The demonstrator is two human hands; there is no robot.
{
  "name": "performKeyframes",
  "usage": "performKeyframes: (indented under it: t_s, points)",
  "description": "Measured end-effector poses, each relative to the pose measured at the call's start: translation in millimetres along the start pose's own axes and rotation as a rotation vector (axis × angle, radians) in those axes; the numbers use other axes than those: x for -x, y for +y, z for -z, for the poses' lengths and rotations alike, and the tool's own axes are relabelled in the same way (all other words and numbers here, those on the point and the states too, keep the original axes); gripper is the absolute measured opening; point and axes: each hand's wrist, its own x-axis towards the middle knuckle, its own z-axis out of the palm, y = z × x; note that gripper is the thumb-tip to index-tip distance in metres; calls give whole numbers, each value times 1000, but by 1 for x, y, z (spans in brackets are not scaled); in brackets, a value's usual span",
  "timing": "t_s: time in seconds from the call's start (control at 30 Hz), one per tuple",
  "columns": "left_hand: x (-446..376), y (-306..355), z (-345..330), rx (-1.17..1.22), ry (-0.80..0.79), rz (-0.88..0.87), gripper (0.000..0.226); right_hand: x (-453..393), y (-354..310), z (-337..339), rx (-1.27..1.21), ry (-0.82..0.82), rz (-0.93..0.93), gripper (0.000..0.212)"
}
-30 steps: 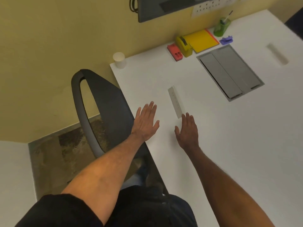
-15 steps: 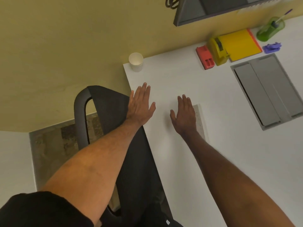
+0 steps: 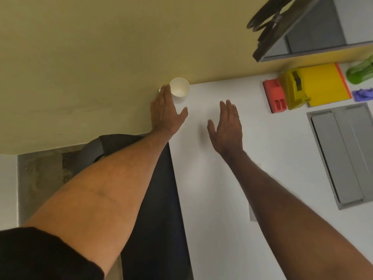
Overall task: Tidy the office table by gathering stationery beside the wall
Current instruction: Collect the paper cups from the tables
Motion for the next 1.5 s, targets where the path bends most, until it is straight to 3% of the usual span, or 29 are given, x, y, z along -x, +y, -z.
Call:
performKeyframes:
  t_s: [0.23, 0.47, 0.57, 0.7, 1.17, 1.5]
  points:
    - [-50, -8, -19, 237, -97, 145, 113, -77, -24, -19, -389, -164, -44, 68]
    - [-62, -8, -27, 305, -81, 109, 94, -125, -55, -44, -598, -382, -137, 81]
    - [-57, -7, -26, 321, -70, 62, 80, -122, -56, -52, -646, -345, -107, 66]
    - [-47, -2, -25, 323, -75, 37, 78, -108, -47, -51, -672, -290, -100, 60]
    - [67, 46, -19, 305, -195, -26, 83, 17, -12, 10, -646, -224, -194, 71]
    - [227, 72, -18, 332, -316, -123, 83, 181, 13, 46, -652, -121, -322, 84]
